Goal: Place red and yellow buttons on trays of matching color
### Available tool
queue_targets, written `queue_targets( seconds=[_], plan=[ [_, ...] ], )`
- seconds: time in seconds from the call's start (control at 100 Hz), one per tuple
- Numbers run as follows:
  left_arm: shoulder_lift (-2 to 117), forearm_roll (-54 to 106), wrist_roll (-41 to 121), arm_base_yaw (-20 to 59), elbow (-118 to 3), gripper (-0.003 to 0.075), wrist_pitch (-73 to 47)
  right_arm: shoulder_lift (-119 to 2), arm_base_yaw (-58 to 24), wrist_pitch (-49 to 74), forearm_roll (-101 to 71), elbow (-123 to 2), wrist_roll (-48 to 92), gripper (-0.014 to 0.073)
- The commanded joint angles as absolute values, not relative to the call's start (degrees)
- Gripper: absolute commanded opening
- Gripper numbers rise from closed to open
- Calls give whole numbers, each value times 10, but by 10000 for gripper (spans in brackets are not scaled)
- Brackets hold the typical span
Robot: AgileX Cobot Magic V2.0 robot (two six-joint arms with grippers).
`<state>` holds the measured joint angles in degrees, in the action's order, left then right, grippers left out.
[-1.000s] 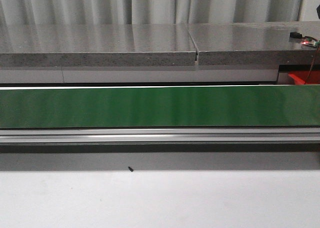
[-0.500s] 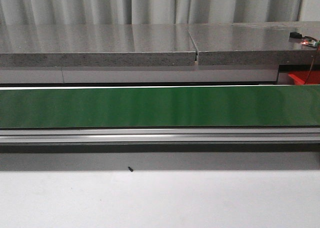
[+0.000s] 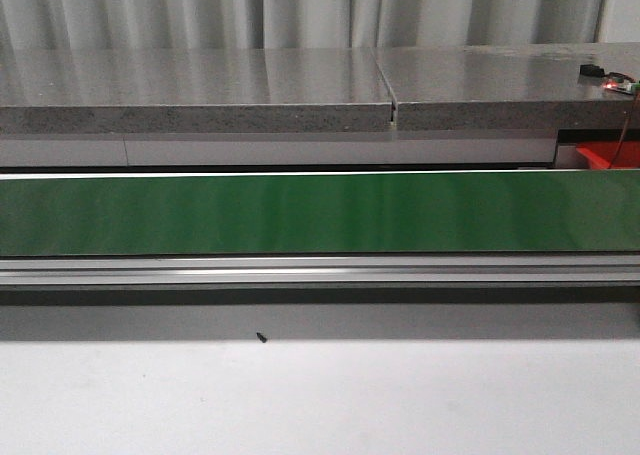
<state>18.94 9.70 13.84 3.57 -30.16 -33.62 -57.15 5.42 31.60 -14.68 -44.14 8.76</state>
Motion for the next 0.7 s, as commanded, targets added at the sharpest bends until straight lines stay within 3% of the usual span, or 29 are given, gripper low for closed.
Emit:
queue_targets(
  seconds=[0.0,0.2,0.69],
  plan=[
    [194,104,133,40,-317,-19,-297,-556,33,291,-71,-455,12,-62],
    [194,104,133,40,-317,-19,-297,-531,-5,271,-7,-433,-12,-62],
    [194,104,133,40,-317,-19,-297,-366,-6,207,14,-281,-12,-62]
  ],
)
